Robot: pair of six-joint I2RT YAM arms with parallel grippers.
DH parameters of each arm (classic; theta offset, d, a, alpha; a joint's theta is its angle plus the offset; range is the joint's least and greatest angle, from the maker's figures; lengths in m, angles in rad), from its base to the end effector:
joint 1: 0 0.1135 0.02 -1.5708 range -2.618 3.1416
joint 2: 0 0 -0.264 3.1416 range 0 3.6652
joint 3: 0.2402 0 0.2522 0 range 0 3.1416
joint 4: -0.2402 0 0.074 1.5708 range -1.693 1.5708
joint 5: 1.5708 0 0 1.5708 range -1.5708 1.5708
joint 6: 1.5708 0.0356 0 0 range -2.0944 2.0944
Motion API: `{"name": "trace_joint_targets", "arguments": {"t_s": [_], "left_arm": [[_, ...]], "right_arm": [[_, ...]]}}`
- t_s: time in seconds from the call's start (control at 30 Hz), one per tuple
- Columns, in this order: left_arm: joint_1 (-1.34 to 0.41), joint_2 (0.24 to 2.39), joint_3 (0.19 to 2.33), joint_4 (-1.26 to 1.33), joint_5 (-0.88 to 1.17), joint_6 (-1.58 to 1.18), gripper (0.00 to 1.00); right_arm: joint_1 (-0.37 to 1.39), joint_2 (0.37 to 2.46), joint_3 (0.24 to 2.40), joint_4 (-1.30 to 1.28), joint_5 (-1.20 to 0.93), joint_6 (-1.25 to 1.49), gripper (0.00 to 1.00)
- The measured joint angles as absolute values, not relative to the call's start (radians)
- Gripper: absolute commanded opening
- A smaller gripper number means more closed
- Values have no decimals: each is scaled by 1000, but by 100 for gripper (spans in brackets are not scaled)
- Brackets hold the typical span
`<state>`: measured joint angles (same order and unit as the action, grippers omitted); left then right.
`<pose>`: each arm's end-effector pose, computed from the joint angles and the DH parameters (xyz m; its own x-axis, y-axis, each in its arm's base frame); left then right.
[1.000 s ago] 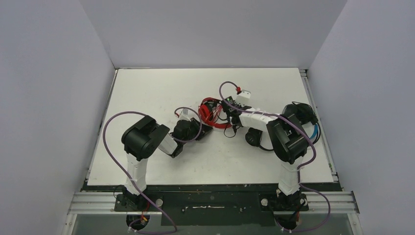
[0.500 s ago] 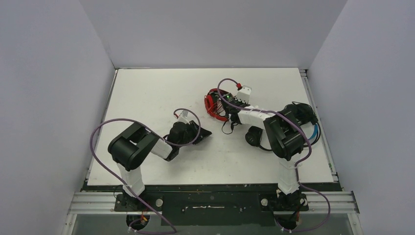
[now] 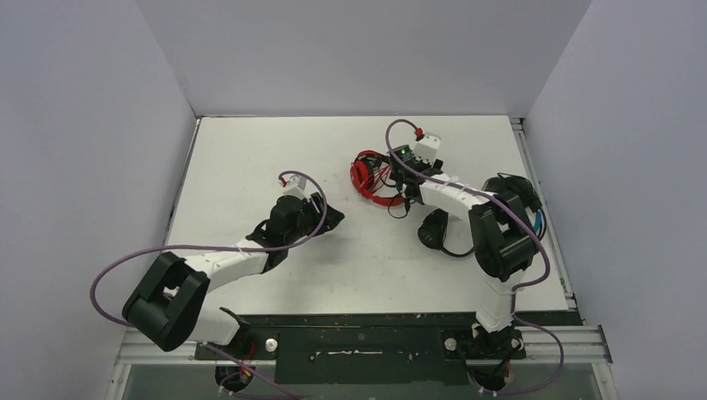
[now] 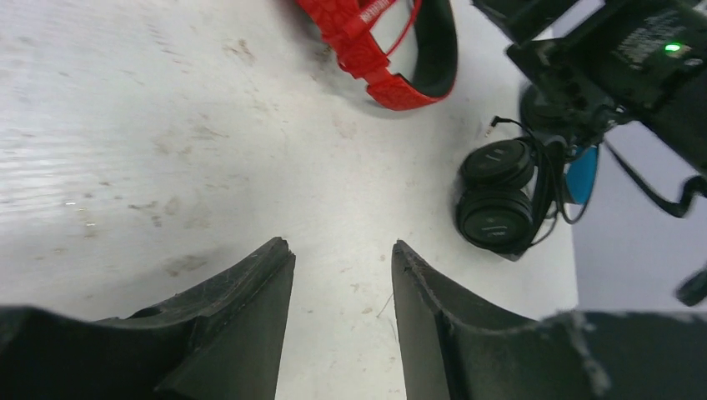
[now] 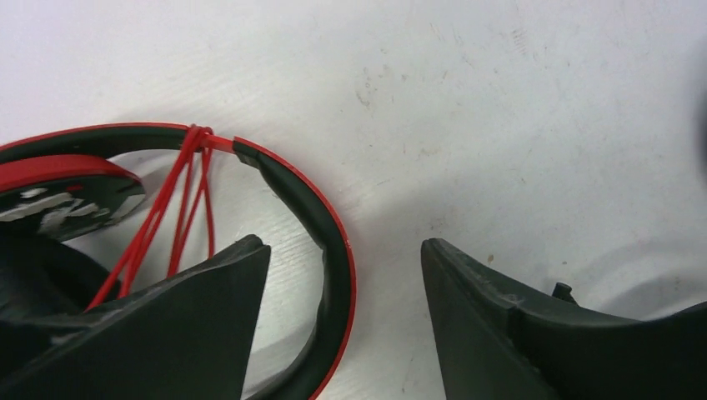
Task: Wrap the headphones
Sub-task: Place the headphones at the center of the board, then reset both arms
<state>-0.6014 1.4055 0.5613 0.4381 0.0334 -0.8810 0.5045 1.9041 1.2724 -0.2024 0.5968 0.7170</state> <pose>0.2342 -0.1621 0.1874 -0.6630 -0.4800 -0.5744 0.1247 0.6858 -0.7170 0.3677 0.1802 0.1901 -0.5343 0.3259 -0.7800 0.3739 0.9186 0.1277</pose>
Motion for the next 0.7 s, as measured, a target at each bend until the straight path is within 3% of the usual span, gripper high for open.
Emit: {"name": "trace_joint_targets", "arguments": {"t_s": [0.17,0.3,0.43,0.7], "left_arm": [[-554,1271,562,253,-26,-770,61],[-541,1148,582,136,-84,-682,79],[-538,1052,627,68,-149,-598,88],[-525,967,648,22,-264,-465,94]], "right_arm": [[499,1789,1249,-174,543,675,86],[506,1617,1135,-99,519,588,97],[523,1428,997,-9,533,493,100],[545,1146,785,88,606,306,100]]}}
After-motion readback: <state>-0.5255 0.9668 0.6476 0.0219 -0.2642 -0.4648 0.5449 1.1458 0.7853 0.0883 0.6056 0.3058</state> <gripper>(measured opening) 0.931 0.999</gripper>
